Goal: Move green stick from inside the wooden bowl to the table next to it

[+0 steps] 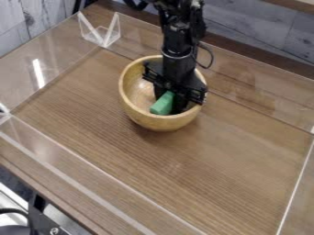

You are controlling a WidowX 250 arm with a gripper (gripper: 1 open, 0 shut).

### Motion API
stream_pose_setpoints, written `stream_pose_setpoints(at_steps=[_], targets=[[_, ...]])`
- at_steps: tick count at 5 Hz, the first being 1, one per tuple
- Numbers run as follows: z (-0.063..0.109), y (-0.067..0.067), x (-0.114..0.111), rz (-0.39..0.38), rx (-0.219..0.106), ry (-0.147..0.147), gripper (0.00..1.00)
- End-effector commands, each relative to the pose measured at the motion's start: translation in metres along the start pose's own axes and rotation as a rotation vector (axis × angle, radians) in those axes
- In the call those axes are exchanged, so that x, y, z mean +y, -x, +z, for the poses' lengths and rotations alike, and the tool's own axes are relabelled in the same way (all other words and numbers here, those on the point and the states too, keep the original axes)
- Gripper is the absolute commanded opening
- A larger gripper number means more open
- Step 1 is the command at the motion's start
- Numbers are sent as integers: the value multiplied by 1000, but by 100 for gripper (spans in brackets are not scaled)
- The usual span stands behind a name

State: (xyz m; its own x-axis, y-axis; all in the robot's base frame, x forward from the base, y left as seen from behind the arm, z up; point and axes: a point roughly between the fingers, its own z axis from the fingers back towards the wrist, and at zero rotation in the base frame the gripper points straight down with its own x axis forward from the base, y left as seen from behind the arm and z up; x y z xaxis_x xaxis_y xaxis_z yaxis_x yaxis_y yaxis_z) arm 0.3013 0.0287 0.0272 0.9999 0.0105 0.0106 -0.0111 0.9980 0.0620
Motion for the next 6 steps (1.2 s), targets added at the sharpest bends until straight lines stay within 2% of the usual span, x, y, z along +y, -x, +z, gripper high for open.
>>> stream_pose_setpoints(at_steps=[1, 3, 5, 6], targets=[[11, 0, 5, 2, -10, 1, 0], [23, -4, 10, 31, -17, 14, 0], [49, -10, 13, 60, -42, 36, 0], [60, -9, 9, 47, -59, 52, 0]])
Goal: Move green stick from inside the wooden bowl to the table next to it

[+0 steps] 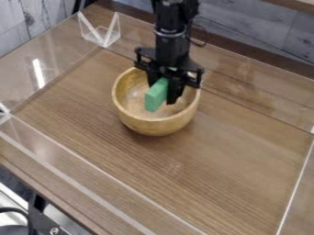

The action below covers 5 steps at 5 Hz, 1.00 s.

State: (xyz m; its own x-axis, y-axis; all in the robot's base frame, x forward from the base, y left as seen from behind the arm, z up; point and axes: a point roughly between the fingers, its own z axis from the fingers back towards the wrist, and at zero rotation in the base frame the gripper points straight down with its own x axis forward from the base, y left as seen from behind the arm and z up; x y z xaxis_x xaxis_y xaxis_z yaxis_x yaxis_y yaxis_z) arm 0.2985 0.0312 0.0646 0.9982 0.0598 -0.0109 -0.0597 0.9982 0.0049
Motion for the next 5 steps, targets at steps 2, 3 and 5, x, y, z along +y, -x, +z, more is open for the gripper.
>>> stream_pose_setpoints(at_steps=[2, 3, 5], targets=[[10, -9, -10, -37, -92, -10, 0], [3, -13, -9, -38, -96, -17, 0], [-5, -16, 3, -18, -99, -31, 0]])
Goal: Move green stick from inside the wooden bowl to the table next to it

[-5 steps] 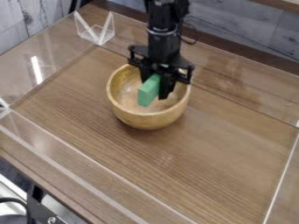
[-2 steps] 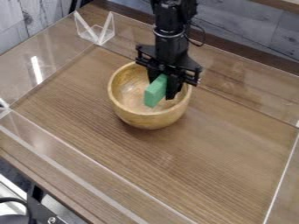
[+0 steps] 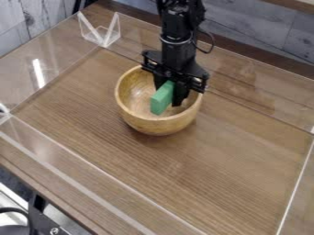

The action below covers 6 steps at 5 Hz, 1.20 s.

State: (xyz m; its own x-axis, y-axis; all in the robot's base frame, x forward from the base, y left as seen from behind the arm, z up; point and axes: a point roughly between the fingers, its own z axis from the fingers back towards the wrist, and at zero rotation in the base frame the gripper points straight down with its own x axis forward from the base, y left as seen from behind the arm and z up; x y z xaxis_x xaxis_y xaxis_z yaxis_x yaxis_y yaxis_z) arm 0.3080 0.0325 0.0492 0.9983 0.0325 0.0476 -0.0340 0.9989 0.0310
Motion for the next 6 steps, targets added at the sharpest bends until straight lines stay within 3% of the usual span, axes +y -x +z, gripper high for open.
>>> stream_pose_setpoints(at_steps=[1, 2, 3, 6], targets=[[6, -10, 7, 16, -44, -10, 0], [7, -12, 8, 18, -43, -11, 100], [15, -13, 9, 24, -52, -3, 0], [44, -12, 8, 40, -70, 37, 0]])
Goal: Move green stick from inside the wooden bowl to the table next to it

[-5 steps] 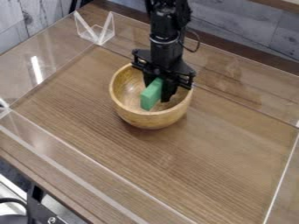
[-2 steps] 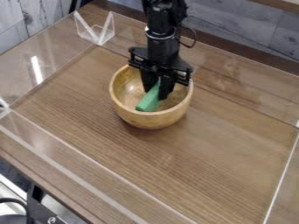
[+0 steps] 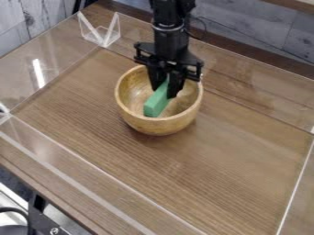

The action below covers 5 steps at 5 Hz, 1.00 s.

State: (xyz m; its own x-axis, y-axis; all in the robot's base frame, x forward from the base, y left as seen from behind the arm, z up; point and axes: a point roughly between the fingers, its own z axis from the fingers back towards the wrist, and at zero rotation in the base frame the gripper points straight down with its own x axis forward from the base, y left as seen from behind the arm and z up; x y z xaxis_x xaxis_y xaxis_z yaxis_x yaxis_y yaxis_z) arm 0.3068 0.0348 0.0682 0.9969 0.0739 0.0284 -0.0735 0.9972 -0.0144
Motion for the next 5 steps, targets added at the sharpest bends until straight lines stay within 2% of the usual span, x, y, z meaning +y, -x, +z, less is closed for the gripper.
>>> stream_pose_setpoints(at_steps=[1, 3, 5], targets=[[32, -9, -5, -10, -88, 10, 0], [33, 4, -34, -48, -70, 42, 0], [19, 24, -70, -113, -44, 65, 0]])
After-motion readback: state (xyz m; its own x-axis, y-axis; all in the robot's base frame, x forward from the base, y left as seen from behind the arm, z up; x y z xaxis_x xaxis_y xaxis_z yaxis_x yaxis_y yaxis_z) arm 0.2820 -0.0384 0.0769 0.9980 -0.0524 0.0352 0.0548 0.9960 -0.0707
